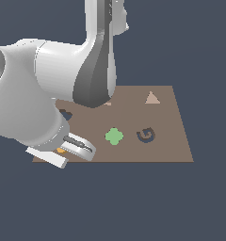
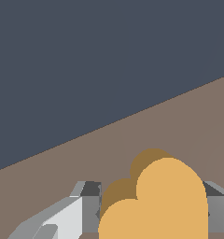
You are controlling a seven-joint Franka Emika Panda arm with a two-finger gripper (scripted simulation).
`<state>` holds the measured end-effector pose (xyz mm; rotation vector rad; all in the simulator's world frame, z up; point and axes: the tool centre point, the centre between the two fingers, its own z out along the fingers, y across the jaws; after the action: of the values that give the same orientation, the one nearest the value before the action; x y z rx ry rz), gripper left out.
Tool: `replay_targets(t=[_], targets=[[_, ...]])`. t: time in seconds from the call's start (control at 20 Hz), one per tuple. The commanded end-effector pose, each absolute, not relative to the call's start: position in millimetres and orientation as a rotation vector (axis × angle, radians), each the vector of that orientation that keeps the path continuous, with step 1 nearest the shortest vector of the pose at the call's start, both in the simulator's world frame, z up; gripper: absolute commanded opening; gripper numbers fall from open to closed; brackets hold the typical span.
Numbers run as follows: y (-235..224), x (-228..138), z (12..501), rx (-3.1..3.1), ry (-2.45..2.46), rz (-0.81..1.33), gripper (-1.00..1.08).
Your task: Insert a designated object into the corresponding slot on a board.
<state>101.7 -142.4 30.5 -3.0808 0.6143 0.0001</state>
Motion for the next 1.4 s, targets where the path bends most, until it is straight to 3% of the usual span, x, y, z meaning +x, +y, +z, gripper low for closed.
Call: replay_targets(t=[0.0,0.55,1.35], targets=[[-140.6,100.5,30.9,-3.09,0.566,0.0,-1.0],[-128.9,87.3,32.1,-3.138,0.159,0.0,-1.0],[-117.6,46.7,35.1,-3.033,-0.822,0.0,-1.0]])
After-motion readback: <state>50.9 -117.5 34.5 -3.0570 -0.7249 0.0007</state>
